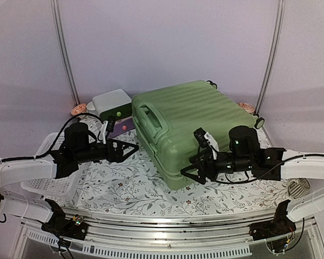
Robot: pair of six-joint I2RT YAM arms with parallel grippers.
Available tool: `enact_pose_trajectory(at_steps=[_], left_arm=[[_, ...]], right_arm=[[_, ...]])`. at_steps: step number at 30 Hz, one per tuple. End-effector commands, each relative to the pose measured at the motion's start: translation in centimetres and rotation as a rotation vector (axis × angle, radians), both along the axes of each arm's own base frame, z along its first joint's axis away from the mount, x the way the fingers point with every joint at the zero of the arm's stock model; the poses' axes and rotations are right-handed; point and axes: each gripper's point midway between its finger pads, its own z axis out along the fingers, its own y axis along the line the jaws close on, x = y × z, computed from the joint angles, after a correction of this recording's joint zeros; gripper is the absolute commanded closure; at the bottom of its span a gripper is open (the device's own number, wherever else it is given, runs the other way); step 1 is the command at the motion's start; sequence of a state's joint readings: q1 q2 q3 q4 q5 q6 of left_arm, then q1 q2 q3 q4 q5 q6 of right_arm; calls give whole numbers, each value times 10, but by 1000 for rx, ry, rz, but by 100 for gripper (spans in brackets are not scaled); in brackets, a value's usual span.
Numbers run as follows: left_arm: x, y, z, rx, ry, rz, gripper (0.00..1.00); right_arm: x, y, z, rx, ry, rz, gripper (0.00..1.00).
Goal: Open, take out, and arrange the luggage
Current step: Position the luggage at the center of the board.
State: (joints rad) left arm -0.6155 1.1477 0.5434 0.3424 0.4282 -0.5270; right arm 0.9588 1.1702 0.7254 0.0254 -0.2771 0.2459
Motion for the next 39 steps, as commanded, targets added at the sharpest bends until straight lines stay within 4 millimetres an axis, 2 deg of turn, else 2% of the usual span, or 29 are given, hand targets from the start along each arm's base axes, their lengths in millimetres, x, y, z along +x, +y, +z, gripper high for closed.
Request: enact_pose_trajectory(at_steps=[1,4,6,10,17,18,20,23,27,29,32,34,37,39], left_arm=[[4,-3,8,-8,-30,25,2],[9,-1,4,7,-29,52,2],[12,0,2,19,-22,66,2],[17,2,-1,41,-8,92,2],[22,11,-10,65,3,149,2],[23,11,-10,66,3,156,2],[25,12,-11,64,3,165,2],[28,9,-12,62,9,165,2],[30,6,-11,59,17,155,4],[29,5,-11,57,14,153,5],[25,4,-10,45,-3,131,5],[23,3,-7,29,-24,118,5],[21,5,0,2,-59,118,5],[21,6,5,-11,-77,124,5]], right_arm=[[33,26,25,89,-91,-74,18],[59,36,15,49,-96,-144,17],[82,39,20,40,-100,-211,17],[116,25,18,45,-58,-339,17],[133,6,15,1,-70,-447,14],[139,3,13,-18,-69,-473,10],[155,-5,4,-75,-34,-520,10],[172,-6,2,-116,-7,-552,9],[164,-2,18,-76,-44,-496,11],[151,-6,17,-67,-70,-473,11],[126,-9,31,-44,-179,-452,10],[117,-17,34,-41,-228,-457,9],[121,-38,20,-47,-210,-561,9],[114,-39,-1,-71,-157,-538,12]])
